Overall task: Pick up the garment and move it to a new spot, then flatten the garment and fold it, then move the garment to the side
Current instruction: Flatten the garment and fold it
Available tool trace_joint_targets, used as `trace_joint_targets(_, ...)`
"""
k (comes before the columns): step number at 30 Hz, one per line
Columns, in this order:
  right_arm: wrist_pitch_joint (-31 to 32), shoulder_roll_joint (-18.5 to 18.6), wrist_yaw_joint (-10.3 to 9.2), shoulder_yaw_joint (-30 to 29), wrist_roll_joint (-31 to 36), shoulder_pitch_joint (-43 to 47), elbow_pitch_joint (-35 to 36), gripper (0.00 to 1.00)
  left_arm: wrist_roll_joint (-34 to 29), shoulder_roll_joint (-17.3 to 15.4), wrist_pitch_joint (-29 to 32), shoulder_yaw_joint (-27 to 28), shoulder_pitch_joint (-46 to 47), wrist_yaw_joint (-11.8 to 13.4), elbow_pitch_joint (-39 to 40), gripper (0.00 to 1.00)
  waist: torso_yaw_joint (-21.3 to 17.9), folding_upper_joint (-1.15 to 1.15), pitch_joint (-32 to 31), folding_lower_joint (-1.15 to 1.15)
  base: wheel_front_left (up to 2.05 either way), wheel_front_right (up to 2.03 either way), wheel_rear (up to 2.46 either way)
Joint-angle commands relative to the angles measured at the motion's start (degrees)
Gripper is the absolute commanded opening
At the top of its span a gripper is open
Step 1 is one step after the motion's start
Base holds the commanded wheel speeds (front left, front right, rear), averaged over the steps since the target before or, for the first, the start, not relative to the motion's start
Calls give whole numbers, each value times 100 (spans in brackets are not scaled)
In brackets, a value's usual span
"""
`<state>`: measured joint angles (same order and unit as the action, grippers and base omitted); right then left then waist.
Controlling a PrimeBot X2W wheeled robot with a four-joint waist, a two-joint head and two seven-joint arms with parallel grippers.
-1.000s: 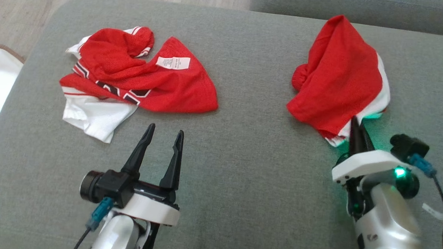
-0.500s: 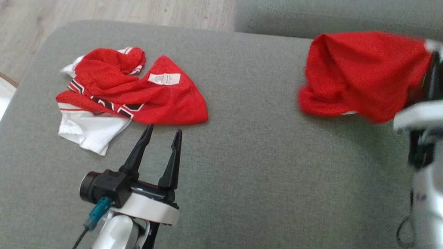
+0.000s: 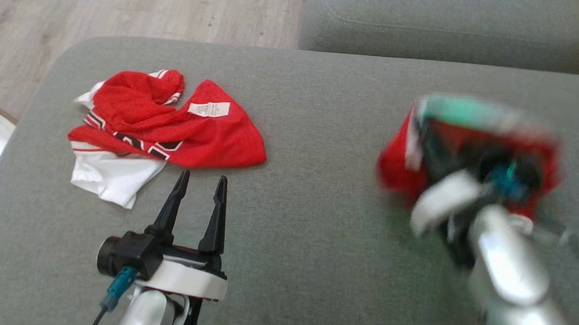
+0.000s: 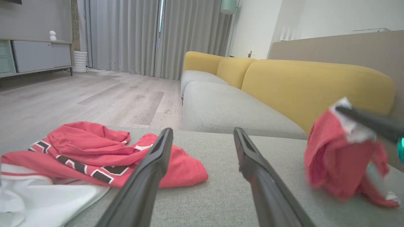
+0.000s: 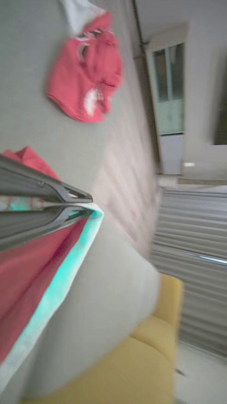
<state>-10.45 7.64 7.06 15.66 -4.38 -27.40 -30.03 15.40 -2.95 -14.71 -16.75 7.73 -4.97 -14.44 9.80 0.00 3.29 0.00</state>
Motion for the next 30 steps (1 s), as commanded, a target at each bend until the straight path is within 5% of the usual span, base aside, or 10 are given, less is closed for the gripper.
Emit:
trace_joint_targets(1, 58, -7, 43, 256, -198, 280, 95, 0, 17, 6, -29, 174, 205, 38, 205, 100, -91, 0, 55, 0, 0, 0, 0)
trace_joint_targets(7, 185, 22, 43, 256, -528, 860, 81, 0, -31, 7, -29, 230, 260, 39, 192, 100, -340, 0, 123, 0, 0, 0, 0)
trace_joint_targets(8, 189, 17, 43, 205, -556, 921, 106, 100, -45, 7, -29, 234, 272, 30, 180, 100, -384, 0, 132, 0, 0, 0, 0)
trace_joint_targets(25, -289, -447, 43, -1978, -354, 1570, 1189, 100, -53, 7, -29, 305, 265, 13, 263, 100, -796, 0, -41, 0, 0, 0, 0)
trace_joint_targets(30, -423, -473, 43, -2098, -818, 1864, 1146, 100, -45, 7, -29, 301, 225, 15, 317, 100, -784, 0, -17, 0, 0, 0, 0)
